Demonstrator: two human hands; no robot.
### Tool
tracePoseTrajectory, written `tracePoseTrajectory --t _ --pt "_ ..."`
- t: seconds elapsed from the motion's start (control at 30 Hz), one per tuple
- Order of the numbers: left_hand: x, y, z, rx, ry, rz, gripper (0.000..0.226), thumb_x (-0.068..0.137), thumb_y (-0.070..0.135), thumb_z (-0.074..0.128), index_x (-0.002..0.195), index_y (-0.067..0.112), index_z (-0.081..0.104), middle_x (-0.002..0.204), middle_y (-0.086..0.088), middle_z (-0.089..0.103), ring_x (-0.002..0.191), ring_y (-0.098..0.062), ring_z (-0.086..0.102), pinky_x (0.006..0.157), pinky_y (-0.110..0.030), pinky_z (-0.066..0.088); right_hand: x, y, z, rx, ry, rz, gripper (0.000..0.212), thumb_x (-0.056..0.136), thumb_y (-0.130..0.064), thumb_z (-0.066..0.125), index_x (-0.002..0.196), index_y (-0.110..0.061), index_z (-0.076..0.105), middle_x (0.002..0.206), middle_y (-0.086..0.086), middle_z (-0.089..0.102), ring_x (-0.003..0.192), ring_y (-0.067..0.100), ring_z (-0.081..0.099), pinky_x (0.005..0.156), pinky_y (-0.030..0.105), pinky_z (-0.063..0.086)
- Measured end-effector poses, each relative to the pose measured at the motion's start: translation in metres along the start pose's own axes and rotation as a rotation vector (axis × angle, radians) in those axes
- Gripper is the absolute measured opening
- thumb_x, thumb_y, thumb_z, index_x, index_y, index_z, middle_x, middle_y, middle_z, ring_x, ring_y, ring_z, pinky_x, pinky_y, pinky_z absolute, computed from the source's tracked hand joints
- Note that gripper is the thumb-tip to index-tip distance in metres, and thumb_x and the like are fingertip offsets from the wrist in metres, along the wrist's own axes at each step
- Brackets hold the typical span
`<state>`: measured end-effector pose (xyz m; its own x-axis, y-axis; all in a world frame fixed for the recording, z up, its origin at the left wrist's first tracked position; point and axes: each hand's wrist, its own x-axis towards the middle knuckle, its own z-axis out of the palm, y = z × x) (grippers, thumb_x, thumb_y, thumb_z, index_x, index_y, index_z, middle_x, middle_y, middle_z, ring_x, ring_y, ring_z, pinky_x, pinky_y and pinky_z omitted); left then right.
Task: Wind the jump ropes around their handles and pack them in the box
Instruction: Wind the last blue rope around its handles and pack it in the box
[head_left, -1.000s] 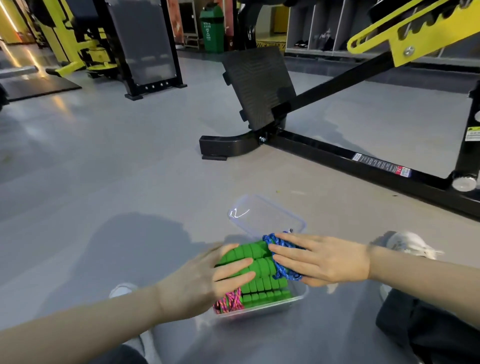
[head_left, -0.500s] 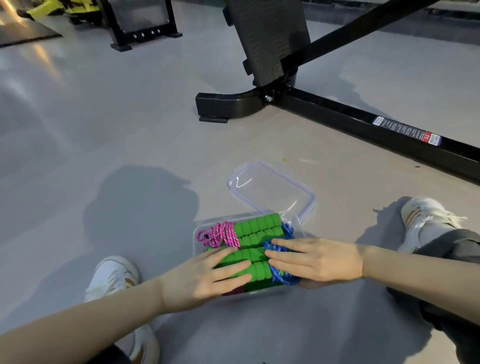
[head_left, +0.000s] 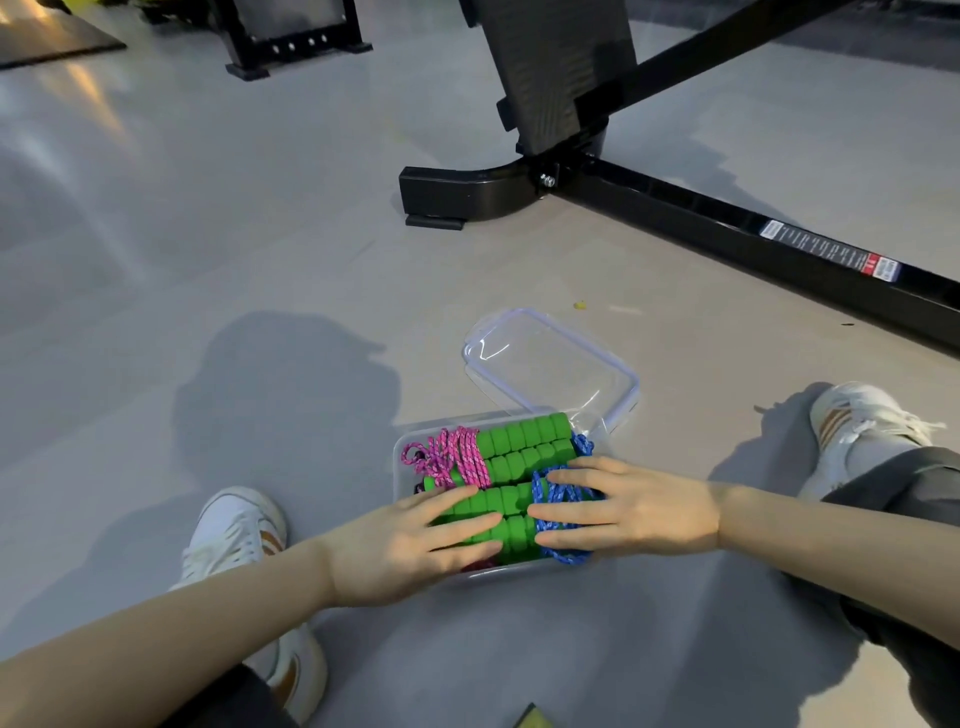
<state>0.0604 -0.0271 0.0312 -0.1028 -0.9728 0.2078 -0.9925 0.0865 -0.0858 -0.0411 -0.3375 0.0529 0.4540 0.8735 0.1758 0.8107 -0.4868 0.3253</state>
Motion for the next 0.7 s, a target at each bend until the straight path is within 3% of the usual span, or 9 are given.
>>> tracePoseTrajectory --t 0.1,0.23,0.4,0.53,0.7 --pt "0.001 0.008 -0.003 -0.045 -0.050 -0.041 0.044 0.098 0.032 0.041 0.137 0.013 0.051 0.144 -0.006 0.047 0.138 -0.039 0.034 0.109 -0.048 0.037 0.000 -0.005 0.002 0.039 0.007 0.054 0.037 0.100 -0.025 0.036 0.137 -0.023 0.040 0.143 -0.003 0.038 0.119 0.032 0.045 0.102 0.039 0.035" --pt "0.002 0.011 -0.005 -0.027 -0.155 -0.076 0.062 0.089 0.043 0.048 0.143 0.013 0.038 0.148 -0.008 0.042 0.138 -0.042 0.032 0.103 -0.054 0.040 0.000 -0.007 0.004 0.011 -0.035 0.091 0.043 0.095 -0.027 0.044 0.138 -0.025 0.038 0.142 -0.003 0.042 0.117 0.030 0.047 0.099 0.037 0.033" --pt "0.017 0.020 -0.007 0.035 -0.196 -0.109 0.076 0.083 0.061 0.047 0.144 0.018 0.034 0.144 -0.011 0.046 0.130 -0.043 0.043 0.099 -0.056 0.043 0.002 -0.012 0.003 0.004 -0.080 0.159 0.037 0.101 -0.036 0.030 0.136 -0.028 0.040 0.133 -0.001 0.056 0.112 0.029 0.055 0.099 0.036 0.033" --pt "0.038 0.030 -0.006 0.073 -0.165 -0.106 0.089 0.083 0.071 0.039 0.154 0.025 0.009 0.152 -0.015 0.028 0.130 -0.044 0.042 0.099 -0.057 0.042 0.000 -0.015 0.006 0.027 -0.084 0.195 0.039 0.101 -0.036 0.029 0.138 -0.027 0.039 0.136 -0.002 0.054 0.118 0.030 0.051 0.105 0.040 0.032" --pt "0.045 0.040 0.002 0.084 -0.141 -0.204 0.091 0.080 0.077 0.038 0.153 0.029 0.012 0.155 -0.019 0.018 0.131 -0.047 0.040 0.098 -0.061 0.040 -0.002 -0.021 0.009 0.178 -0.145 0.338 0.048 0.102 -0.037 0.024 0.145 -0.016 0.028 0.147 0.002 0.039 0.136 0.030 0.029 0.113 0.044 0.026"
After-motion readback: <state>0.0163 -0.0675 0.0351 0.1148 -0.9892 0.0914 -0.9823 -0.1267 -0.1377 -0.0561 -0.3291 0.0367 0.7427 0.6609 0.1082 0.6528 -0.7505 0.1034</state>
